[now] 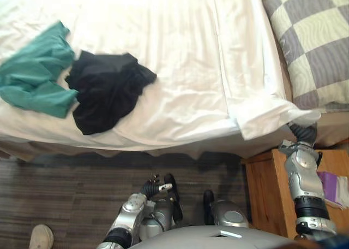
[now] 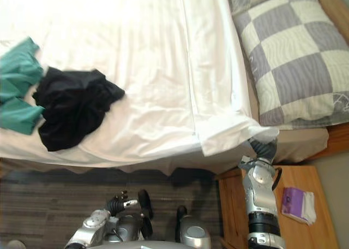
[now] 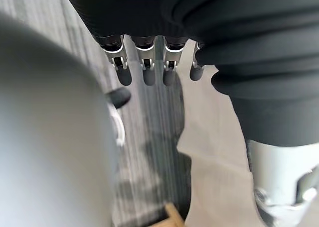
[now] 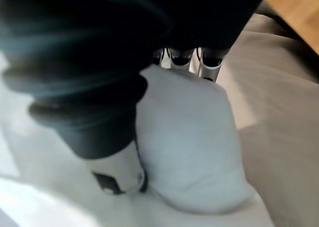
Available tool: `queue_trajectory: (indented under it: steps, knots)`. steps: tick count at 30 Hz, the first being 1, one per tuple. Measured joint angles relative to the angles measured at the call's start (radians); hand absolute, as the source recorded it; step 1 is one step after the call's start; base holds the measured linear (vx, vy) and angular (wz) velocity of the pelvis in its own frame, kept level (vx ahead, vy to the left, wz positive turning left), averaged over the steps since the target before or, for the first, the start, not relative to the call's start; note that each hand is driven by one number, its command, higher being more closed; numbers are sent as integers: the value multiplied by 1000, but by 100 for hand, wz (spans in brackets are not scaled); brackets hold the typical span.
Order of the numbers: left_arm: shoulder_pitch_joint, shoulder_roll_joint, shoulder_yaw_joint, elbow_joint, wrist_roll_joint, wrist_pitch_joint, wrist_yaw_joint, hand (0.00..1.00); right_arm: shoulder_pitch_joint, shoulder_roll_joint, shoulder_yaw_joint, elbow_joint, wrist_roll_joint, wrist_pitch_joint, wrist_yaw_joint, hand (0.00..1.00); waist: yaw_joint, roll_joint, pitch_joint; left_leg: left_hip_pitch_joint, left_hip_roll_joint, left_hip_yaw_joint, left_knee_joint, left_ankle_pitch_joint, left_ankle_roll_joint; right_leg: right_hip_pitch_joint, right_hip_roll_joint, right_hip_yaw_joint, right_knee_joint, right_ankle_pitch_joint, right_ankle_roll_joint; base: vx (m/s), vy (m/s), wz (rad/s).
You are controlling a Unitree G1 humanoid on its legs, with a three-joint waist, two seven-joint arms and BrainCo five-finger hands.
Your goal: Tidy the bed and pick cloth on bed and put in laundry
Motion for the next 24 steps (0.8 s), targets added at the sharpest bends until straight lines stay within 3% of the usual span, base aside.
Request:
queue_trajectory:
  steps: [3,7,10,13,14,16,19,22,24]
  knots:
    - [1,-12,30,32,10,-12,-2,0,14,40,-51,45,38,-15,-6,0,-6,9,-14,27,0,36,0,-20,0,26,-2,31,-24,7,9,86,16,-32]
    - [14,-22,73,58,11,-25,-22,0,119,83,-164,49,41,-15,-102,0,-21,-1,-41,58,-5,84,-1,-48,-2,51,-14,55,-35,20,12,119,22,-35]
    - [42,-33,95,58,14,-25,-48,0,187,82,-269,-35,40,-29,-166,0,-45,-1,-73,77,0,137,-1,-90,-5,58,-19,64,-36,28,21,59,2,-36]
    - [70,-52,109,58,17,-24,-64,0,250,80,-313,-161,-3,-46,-195,0,-50,4,-126,99,18,189,-1,-110,-16,61,-8,63,-36,55,24,65,-16,-35]
    - [78,-54,109,57,17,-23,-74,0,261,80,-319,-206,-27,-45,-193,100,-50,1,-144,105,21,195,-1,-112,-22,61,-6,60,-35,57,25,73,-47,-22]
    - [84,-56,109,57,18,-23,-87,0,265,75,-316,-273,-59,-42,-179,100,-50,-3,-159,108,21,195,-1,-114,-24,62,-6,58,-32,57,25,55,-50,-5]
    - [90,-56,107,57,17,-22,-87,0,246,54,-251,-350,-65,-24,-86,100,-49,-6,-177,108,20,187,0,-113,-24,63,-6,56,-29,57,24,22,-54,6]
    - [90,-50,100,58,17,-17,-87,0,177,43,-181,-363,27,-16,40,100,-51,-3,-181,107,16,162,0,-106,-22,68,-6,51,-29,57,24,0,-59,19]
    - [89,-48,87,58,16,-5,-86,0,130,18,-127,-358,156,-13,121,100,-55,7,-179,109,14,134,0,-97,-19,78,-8,26,-27,55,22,-2,-60,39]
